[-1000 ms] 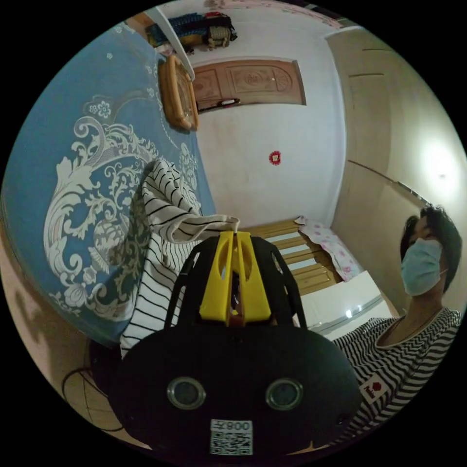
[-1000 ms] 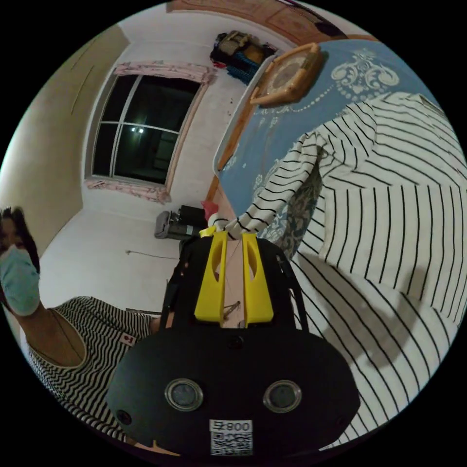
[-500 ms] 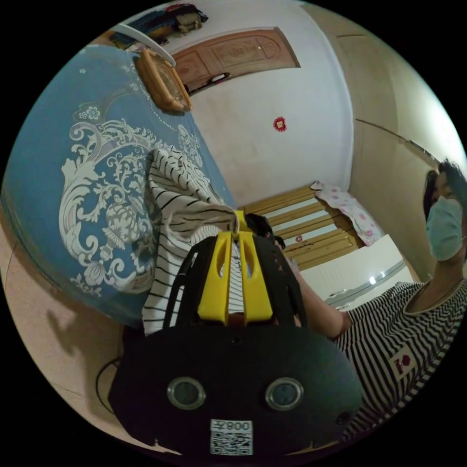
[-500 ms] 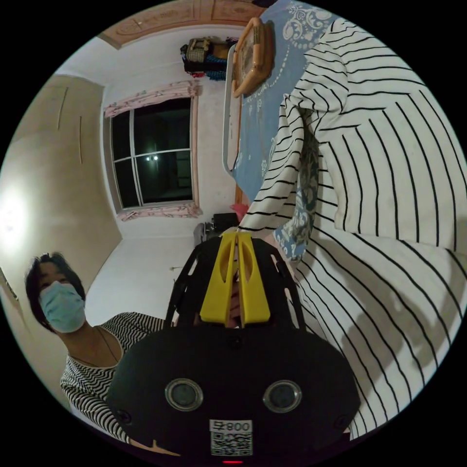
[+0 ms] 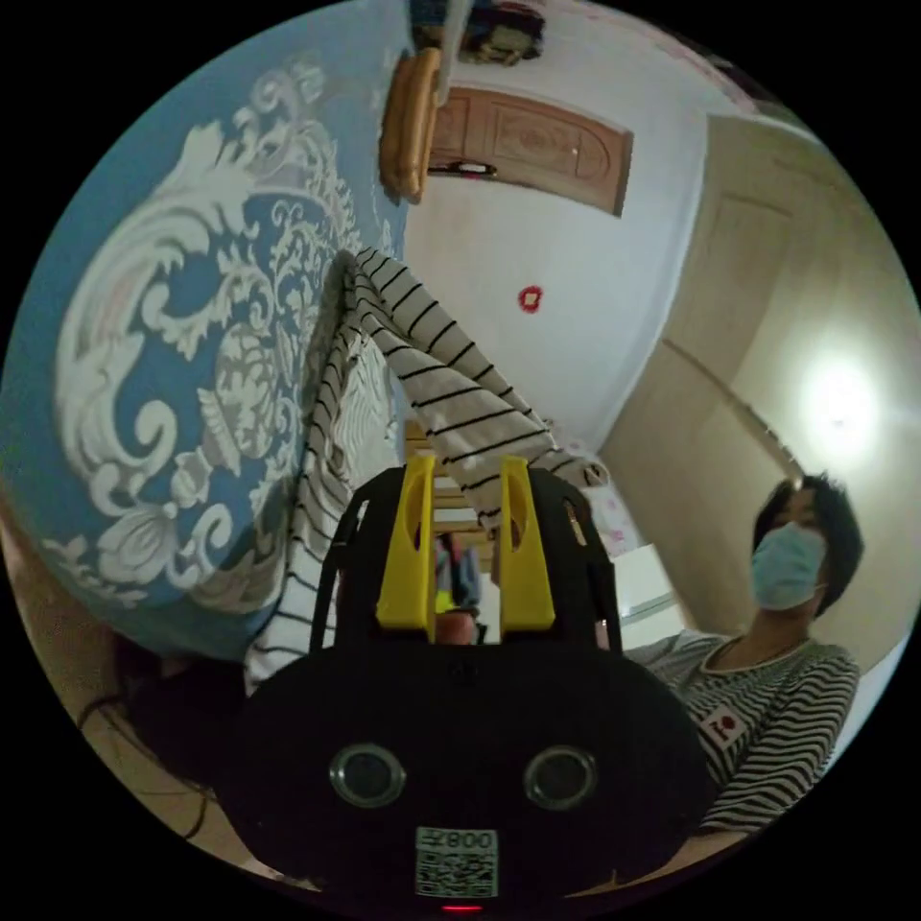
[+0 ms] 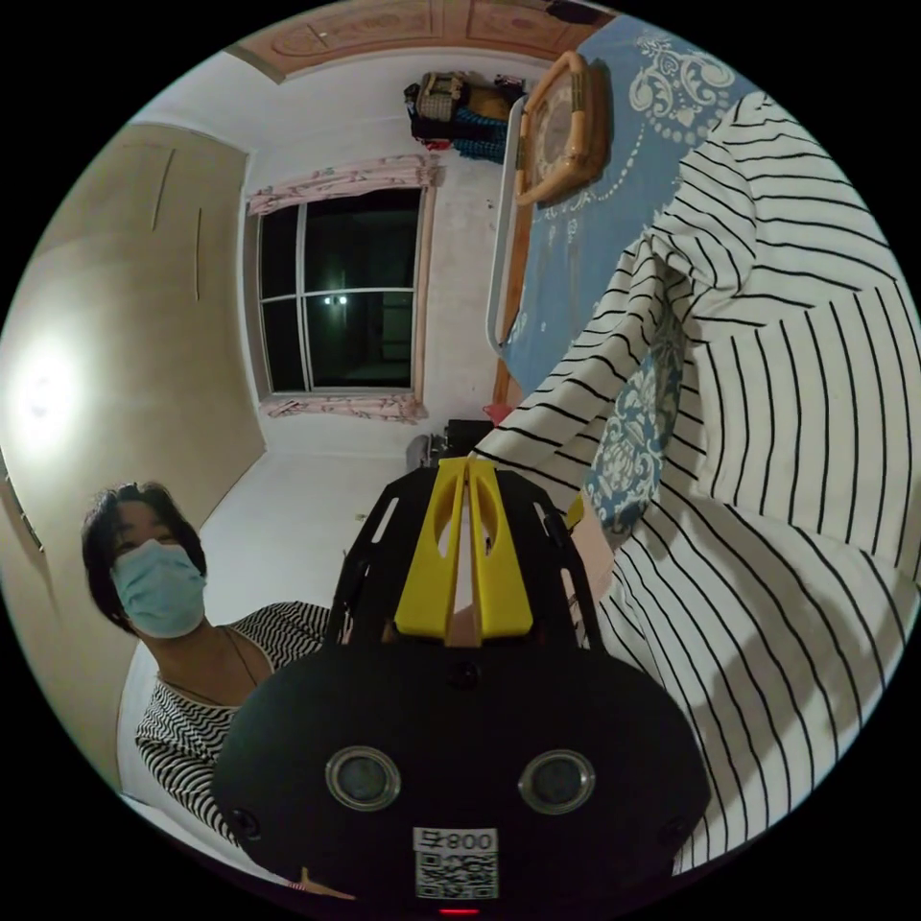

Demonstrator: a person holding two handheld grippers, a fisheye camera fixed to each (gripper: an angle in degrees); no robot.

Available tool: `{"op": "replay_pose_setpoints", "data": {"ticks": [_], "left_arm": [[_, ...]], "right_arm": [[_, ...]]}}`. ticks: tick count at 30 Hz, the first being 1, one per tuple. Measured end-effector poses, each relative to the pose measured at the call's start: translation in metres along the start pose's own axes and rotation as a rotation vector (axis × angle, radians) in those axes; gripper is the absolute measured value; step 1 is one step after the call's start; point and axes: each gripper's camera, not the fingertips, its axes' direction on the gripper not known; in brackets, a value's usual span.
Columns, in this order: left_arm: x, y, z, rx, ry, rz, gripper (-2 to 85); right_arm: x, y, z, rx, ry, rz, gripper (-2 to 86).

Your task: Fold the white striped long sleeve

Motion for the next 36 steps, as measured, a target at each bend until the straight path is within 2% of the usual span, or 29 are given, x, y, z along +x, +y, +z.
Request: {"op": "replay_pose_setpoints", "data": {"ticks": [2, 4, 10, 15, 22, 26, 31, 36], "left_arm": [[-0.022, -0.004, 0.012, 0.037, 0.148, -0.063, 6.6], [-0.029, -0.007, 0.020, 0.039, 0.201, -0.074, 3.2], [-0.025, -0.018, 0.033, 0.053, 0.159, -0.019, 1.7], [-0.037, -0.020, 0.044, 0.051, 0.109, -0.031, 6.0], [-0.082, -0.015, 0.089, 0.042, 0.214, -0.141, 9.7], [-0.088, -0.023, 0.112, 0.082, 0.323, -0.085, 3.5], [-0.078, -0.032, 0.124, 0.121, 0.298, -0.021, 1.0], [-0.057, -0.036, 0.155, 0.049, 0.269, 0.077, 0.4]], "right_arm": [[-0.005, -0.001, -0.006, -0.015, 0.013, -0.006, 0.1], [-0.010, -0.001, -0.017, -0.027, 0.009, -0.010, 0.1], [-0.022, 0.002, -0.063, -0.001, -0.015, -0.018, 0.1], [-0.035, 0.008, -0.098, 0.019, -0.022, -0.042, 0.1], [-0.046, 0.022, -0.140, 0.031, -0.068, -0.047, 0.1], [-0.053, 0.030, -0.161, 0.030, -0.056, -0.052, 0.1], [-0.061, 0.036, -0.208, 0.052, -0.034, -0.050, 0.0], [-0.087, 0.050, -0.268, 0.055, 0.049, -0.119, 0.1]]}}
